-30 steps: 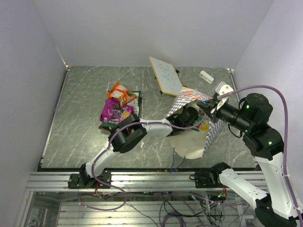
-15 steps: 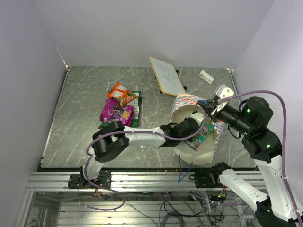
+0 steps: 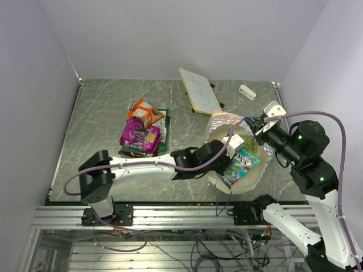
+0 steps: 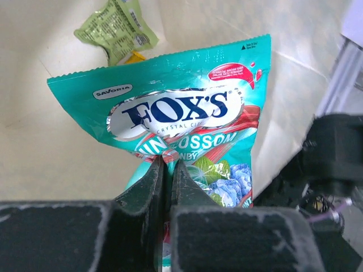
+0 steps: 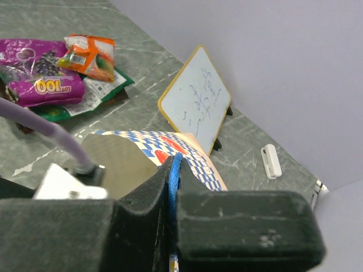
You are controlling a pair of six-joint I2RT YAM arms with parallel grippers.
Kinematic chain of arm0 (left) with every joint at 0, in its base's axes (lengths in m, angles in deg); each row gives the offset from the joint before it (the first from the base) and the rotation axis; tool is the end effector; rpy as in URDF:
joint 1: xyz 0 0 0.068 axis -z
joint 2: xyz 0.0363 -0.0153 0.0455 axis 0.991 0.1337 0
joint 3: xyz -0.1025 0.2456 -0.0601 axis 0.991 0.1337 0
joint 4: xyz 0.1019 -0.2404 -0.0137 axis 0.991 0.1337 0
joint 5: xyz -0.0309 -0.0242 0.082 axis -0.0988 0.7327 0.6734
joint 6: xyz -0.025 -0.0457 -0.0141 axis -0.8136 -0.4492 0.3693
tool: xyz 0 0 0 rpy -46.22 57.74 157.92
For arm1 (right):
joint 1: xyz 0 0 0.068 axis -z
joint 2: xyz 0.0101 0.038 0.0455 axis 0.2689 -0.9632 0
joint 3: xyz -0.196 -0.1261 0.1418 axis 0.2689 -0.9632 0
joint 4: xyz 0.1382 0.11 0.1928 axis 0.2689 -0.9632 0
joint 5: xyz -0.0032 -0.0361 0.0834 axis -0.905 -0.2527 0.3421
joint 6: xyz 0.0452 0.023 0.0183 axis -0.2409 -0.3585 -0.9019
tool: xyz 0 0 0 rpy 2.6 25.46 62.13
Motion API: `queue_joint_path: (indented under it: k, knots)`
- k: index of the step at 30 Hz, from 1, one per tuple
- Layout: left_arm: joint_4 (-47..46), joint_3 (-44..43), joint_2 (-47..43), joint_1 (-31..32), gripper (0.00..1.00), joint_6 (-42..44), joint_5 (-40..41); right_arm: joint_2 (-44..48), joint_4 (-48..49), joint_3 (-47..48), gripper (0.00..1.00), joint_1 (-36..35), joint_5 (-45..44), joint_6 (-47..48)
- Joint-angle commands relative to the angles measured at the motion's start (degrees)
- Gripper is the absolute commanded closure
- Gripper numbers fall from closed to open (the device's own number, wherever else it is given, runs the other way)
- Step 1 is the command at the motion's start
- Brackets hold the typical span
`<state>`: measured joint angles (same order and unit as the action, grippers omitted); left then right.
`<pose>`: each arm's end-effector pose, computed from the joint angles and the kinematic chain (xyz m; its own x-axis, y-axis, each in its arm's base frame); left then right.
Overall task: Take the snacks out of the paper bag
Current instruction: Take out the snack from the paper bag, then place the snack at the center of the board.
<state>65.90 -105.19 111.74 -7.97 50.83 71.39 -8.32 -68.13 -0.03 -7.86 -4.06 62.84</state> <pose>0.1168 -0.3900 0.2866 -0.3735 0.2561 -0.8916 0.8221 0.5366 -0.1902 0.1045 0.0536 0.4410 0.0996 -0.3174 -0.9430 -0.5829 0.7495 -0.3138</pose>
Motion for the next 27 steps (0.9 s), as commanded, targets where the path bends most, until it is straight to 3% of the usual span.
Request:
queue_joint_path:
  k: [1, 6, 11, 20, 25, 27]
  knots:
    - [2.50, 3.39, -8.02, 0.36, 0.93, 1.62, -4.94, 1.22, 3.15, -0.70, 1.00, -0.05, -4.07, -1.48]
    - [10.49, 4.14, -15.30, 0.36, 0.93, 1.73, -5.58, 2.16, 3.72, -1.72, 1.00, -0.02, -6.93, -2.66]
    - [25.38, -3.90, -21.49, 0.36, 0.93, -1.38, -0.75, 1.12, 2.74, -0.51, 1.00, -0.05, -10.80, -5.55]
    - [35.60, -8.57, -32.50, -1.21, 0.93, -2.99, 20.43, -0.41, 0.28, 1.02, 1.00, 0.00, -11.24, -9.59]
    - [44.19, -13.70, -31.48, -3.86, 0.93, -11.39, 41.23, -0.24, -0.68, 1.99, 1.00, -0.07, -11.53, -10.37]
    - [48.67, -15.94, -30.07, -7.18, 0.93, -16.53, 45.67, -0.82, -1.13, 2.63, 1.00, 0.00, -10.77, -10.53]
